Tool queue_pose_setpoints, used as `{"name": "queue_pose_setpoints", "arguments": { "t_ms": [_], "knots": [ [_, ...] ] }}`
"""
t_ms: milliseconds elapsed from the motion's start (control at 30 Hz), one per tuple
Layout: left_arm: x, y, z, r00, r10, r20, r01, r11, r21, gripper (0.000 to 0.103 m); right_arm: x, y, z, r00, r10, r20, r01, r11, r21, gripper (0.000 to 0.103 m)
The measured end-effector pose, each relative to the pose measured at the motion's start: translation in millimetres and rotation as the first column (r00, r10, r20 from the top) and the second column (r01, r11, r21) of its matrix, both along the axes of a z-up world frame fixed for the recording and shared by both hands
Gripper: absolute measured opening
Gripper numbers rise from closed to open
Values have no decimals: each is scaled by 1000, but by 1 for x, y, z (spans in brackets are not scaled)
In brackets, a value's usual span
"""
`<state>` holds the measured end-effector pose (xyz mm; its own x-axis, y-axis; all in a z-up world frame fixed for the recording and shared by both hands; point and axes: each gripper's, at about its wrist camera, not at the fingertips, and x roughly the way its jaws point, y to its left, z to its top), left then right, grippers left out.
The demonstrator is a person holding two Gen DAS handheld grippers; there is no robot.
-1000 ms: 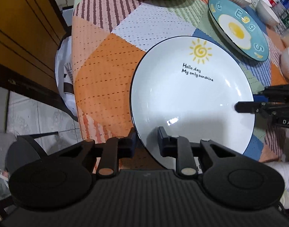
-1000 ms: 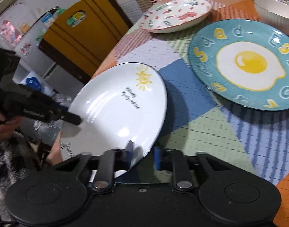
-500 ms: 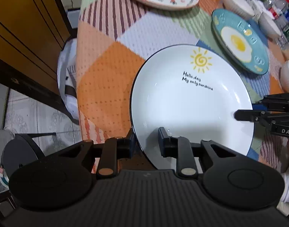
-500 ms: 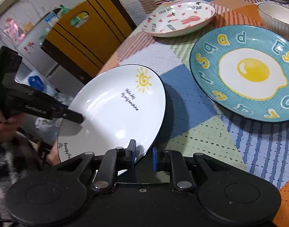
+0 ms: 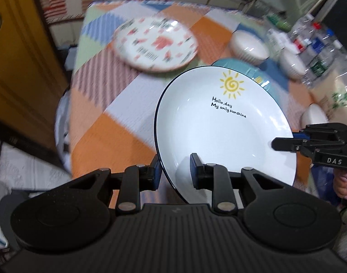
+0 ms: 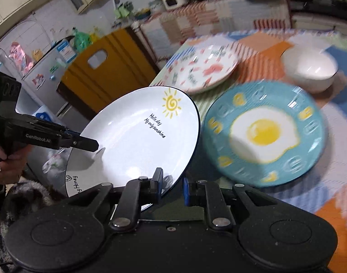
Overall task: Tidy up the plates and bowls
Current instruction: 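Lift the white sun plate and lower it onto the blue egg plate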
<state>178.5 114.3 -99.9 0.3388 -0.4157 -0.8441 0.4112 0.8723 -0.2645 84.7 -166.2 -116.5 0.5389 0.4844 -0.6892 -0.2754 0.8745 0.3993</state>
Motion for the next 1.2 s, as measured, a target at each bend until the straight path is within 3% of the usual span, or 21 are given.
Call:
{"name": "queue_pose_setpoints", "arguments": {
  "t_ms": [167,400,667,1200],
  "knots": [
    [23,-34,10,999,-26,38,26,1000,-13,23,4,-27,17,998,-57,27,58,998,-7,22],
    [50,-79,6,997,-74,17,74,997,-4,23,18,-64,23,993,-111,35,112,993,-44,22],
    [74,-114,-26,995,-92,-29,91,996,-22,26,40,-95,0,987,-160,-26,158,985,-67,22],
    [93,-145,-62,990,-98,-103,108,990,89,26,72,-113,-37,972,-189,-143,178,980,-84,22]
  ]
}}
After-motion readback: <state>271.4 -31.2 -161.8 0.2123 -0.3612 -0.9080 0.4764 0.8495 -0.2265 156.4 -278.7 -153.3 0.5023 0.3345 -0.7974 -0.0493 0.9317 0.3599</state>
